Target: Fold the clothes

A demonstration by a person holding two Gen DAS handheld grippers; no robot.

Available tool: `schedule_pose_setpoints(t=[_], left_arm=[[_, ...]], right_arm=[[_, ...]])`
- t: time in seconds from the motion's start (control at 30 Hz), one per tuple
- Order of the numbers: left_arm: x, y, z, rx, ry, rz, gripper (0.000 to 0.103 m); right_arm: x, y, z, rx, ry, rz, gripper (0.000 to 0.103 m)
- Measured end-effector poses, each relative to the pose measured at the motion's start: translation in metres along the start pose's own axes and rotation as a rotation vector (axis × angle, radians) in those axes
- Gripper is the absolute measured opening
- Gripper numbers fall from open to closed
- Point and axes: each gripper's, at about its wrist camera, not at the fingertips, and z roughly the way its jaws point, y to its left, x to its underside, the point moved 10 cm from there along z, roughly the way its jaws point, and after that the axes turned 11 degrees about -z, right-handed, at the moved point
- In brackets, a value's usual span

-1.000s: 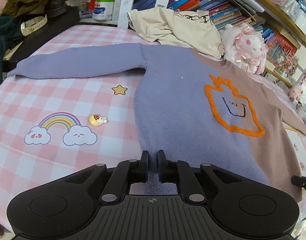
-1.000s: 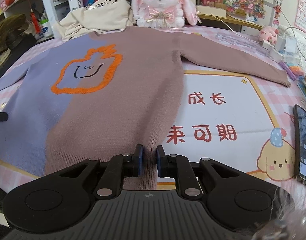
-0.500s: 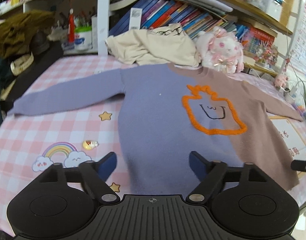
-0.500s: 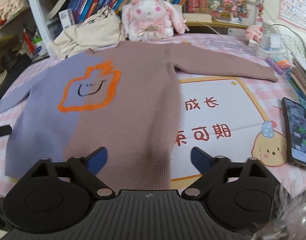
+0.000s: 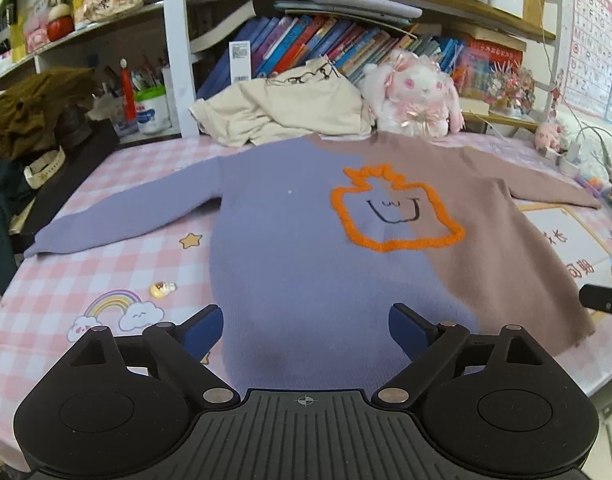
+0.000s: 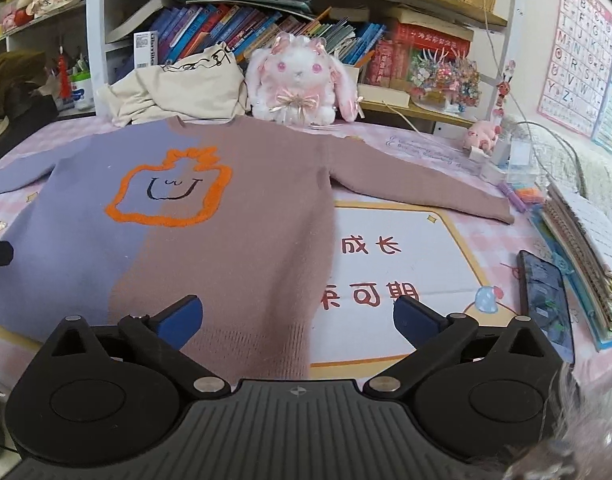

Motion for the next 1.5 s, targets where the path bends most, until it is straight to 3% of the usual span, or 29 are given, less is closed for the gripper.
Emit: schedule_pose_setpoints(t=[0.27,0.53,0.77,1.17,1.5], left_arm=[[0.005,-0.017,0.002,-0.082,0.023,0.002,0.092],[0.017,-0.036,0.003,-0.122,0.048,0.015,0.092],[0.017,-0.049,0.005,-0.128,0.051,0.046,0.092],[0.009,-0.048,0.02,-0.057,0.05,0.157,0.092],[-0.015,-0.001,0.038,0.049,0.05,0.251,0.093]], right_arm=[[-0.003,-0.01,0.011,-0.064,-0.002,-0.05,0.103],[0.01,-0.008,0.017,-0.136,0.009,-0.104,0.103],[0.012,-0.017,0.022,-0.144,0.009,-0.083,0.103],[0.007,-0.007,0.03,-0.096,0.037,-0.029,0.103],[-0.014,0.051,0.026,-0.007,0.055,0.018,0.103]])
